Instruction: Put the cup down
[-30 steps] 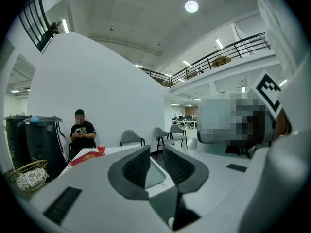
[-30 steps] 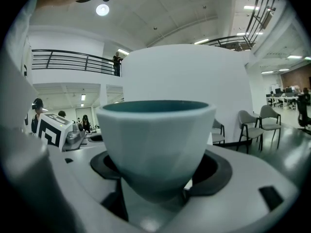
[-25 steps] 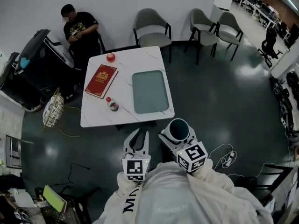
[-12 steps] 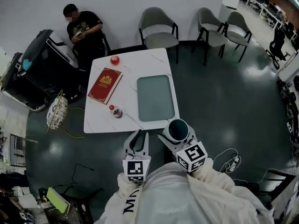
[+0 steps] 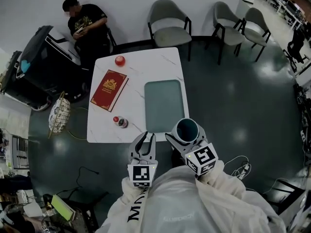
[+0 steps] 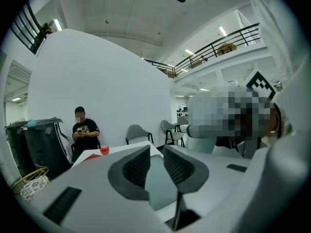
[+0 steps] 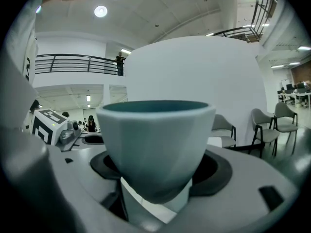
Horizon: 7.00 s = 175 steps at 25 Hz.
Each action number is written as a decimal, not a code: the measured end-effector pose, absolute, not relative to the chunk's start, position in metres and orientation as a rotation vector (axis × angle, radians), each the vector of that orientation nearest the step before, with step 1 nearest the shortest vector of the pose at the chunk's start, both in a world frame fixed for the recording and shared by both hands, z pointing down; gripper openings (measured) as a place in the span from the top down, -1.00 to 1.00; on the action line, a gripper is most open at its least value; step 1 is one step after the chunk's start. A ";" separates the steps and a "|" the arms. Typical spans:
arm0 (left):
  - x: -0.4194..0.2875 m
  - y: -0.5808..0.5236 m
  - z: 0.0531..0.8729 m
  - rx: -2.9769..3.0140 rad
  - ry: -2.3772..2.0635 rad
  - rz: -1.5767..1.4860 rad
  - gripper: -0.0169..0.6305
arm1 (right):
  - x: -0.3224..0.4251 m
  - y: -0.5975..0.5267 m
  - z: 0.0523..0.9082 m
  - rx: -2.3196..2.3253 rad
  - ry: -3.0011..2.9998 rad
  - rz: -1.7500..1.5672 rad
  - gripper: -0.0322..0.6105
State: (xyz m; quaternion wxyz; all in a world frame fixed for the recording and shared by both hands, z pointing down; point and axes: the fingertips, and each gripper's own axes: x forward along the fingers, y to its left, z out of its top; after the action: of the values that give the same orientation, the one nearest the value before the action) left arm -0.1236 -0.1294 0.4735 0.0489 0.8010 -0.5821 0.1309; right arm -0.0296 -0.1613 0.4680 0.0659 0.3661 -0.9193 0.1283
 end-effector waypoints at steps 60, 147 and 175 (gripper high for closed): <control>-0.180 -0.336 0.561 2.006 -1.946 0.472 0.66 | -0.113 -0.425 0.585 0.724 -2.721 0.304 -0.26; -0.191 -0.294 0.579 1.990 -1.898 0.447 0.66 | -0.127 -0.434 0.744 0.717 -2.427 0.334 -0.26; -0.160 -0.080 0.534 2.194 -1.882 0.390 0.66 | -0.022 -0.212 0.634 1.103 -2.502 0.398 -0.26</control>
State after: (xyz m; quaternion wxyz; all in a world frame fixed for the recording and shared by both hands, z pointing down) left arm -0.1603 -0.0797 0.5344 0.1123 0.7473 -0.6413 0.1328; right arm -0.0224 -0.2116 0.6338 0.1881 0.3920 -0.8894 0.1415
